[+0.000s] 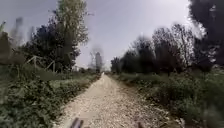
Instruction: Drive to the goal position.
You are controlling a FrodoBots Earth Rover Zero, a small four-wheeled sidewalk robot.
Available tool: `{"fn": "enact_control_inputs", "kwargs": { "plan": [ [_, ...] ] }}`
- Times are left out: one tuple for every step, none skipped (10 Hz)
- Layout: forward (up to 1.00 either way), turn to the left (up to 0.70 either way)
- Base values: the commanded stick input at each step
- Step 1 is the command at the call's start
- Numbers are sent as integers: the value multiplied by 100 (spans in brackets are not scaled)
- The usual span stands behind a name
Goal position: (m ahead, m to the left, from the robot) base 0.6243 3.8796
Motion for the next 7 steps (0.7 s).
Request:
{"fn": "enact_control_inputs", "kwargs": {
  "plan": [
    [0,-85],
    [0,-85],
    [0,-85],
    [0,-85],
    [0,-85],
    [0,-85],
    [0,-85]
  ]
}}
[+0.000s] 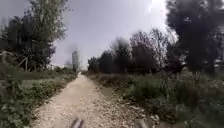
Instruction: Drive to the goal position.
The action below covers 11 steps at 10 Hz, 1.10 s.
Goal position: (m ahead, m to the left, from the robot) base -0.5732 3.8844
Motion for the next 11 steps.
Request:
{"fn": "enact_control_inputs", "kwargs": {
  "plan": [
    [0,-85],
    [0,-85],
    [0,-85],
    [0,-85],
    [0,-85],
    [0,-85],
    [0,-85],
    [0,-85],
    [0,-85],
    [0,-85],
    [0,-85]
  ]
}}
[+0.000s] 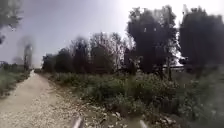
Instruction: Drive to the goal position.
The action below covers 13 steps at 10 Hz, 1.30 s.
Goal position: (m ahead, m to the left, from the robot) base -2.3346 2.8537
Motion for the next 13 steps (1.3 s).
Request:
{"fn": "enact_control_inputs", "kwargs": {
  "plan": [
    [0,-85],
    [0,-85],
    [0,-85],
    [0,-85],
    [0,-85],
    [0,-85],
    [0,-85],
    [0,-85],
    [0,-85],
    [0,-85],
    [0,-85],
    [0,-85],
    [0,-85]
  ]
}}
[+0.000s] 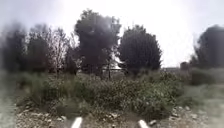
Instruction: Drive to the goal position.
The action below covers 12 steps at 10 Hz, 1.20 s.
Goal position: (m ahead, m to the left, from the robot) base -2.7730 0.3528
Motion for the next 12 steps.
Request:
{"fn": "enact_control_inputs", "kwargs": {
  "plan": [
    [0,-85],
    [0,-85],
    [0,-85],
    [0,-85],
    [0,-85],
    [0,-85],
    [0,-85],
    [0,-85],
    [0,-85],
    [0,-85],
    [0,-85],
    [0,-85]
  ]
}}
